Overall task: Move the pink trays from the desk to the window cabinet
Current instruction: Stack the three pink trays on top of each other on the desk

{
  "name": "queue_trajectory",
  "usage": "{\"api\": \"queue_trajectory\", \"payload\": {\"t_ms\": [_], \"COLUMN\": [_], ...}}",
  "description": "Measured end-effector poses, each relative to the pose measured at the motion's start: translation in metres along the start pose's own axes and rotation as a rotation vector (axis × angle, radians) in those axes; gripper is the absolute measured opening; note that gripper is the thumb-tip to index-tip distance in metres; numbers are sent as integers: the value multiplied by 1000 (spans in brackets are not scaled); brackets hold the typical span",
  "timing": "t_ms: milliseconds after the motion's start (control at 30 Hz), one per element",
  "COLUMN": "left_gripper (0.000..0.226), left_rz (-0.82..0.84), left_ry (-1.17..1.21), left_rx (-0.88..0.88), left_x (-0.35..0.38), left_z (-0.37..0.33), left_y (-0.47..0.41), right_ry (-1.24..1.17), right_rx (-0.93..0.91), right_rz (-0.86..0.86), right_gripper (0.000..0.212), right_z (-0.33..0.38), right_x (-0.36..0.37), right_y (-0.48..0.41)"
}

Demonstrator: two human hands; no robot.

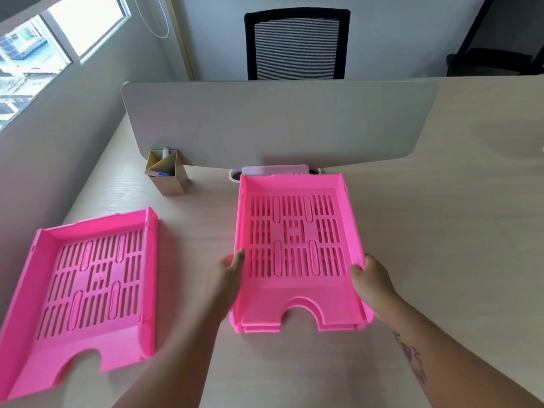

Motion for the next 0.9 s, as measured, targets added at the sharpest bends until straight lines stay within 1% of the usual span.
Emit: {"api": "queue_trajectory", "payload": {"t_ms": [67,100,133,200,233,333,367,433,500,600,667,733,800,900], "left_gripper": [66,70,71,61,59,62,61,52,45,44,42,40,42,46], "left_rz": [-24,-40,-75,-210,-282,-476,-521,-581,-656,-743,-805,-852,-858,-908], "left_ry": [-2,-2,-5,-5,0,15,-3,-56,-90,-115,-104,-127,-160,-271], "left_rx": [4,16,33,45,47,71,87,96,48,-8,-42,-85,-119,-165], "left_x": [0,-3,-9,-30,-42,-85,-99,-128,-162,-214,-248,-281,-311,-347], "left_z": [-19,-25,-29,-33,-34,-34,-34,-31,-15,10,27,43,57,77], "left_y": [20,26,29,34,36,45,52,67,76,88,92,91,85,73], "right_ry": [-5,5,28,107,163,370,388,351,309,268,252,250,217,144], "right_rx": [-7,-46,-114,-271,-352,-605,-666,-753,-856,-983,-1024,-1017,-917,-658], "right_rz": [24,17,-6,-62,-98,-205,-185,-71,18,70,149,223,280,358], "right_gripper": [31,35,43,53,53,57,58,56,51,45,42,42,46,46], "right_z": [2,4,12,37,52,110,129,161,192,234,253,267,276,280], "right_x": [-3,-5,-10,-20,-22,-11,2,36,74,129,167,204,234,272], "right_y": [-2,-3,-5,-13,-18,-33,-34,-32,-16,14,35,52,62,69]}}
Point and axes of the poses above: each hand's wrist, its own y-axis away from the middle knuckle, its own x-axis out of the palm, z = x × y, the point moved 4 cm from there along -y, towards the middle knuckle, and after that the axes turned 13 degrees about -x, right-handed, at the moved point
